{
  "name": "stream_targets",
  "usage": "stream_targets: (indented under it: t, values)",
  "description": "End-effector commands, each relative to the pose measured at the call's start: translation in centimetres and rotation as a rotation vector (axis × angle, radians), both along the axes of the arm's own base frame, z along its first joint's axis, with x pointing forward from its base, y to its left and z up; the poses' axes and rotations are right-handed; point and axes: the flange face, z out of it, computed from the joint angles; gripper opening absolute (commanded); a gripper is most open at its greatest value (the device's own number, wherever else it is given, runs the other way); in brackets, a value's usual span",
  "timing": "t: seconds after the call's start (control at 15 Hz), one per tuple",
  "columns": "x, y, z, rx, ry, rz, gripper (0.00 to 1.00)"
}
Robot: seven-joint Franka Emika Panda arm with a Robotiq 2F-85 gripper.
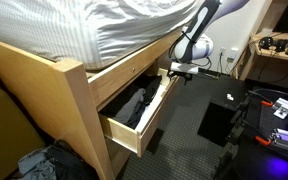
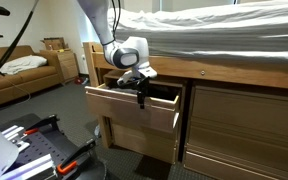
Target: Open the top bedroom drawer fully
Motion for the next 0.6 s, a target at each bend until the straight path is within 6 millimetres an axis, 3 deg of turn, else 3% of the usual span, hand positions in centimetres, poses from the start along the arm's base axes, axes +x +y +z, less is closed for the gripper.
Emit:
stream_targets:
  t: [0.0,0.13,0.2,0.53]
  values:
    - [-4.9,-0.2,1.1,-0.027,0.061,-0.051,1.00]
    - [-6.1,-0.5,1.0,-0.040,0.083,-0.075,1.00]
    - [-4.1,-0.4,0.1,-0.029,0.070,-0.056,1.00]
    - [-4.2,-0.2,0.0,-0.031,0.075,-0.054,1.00]
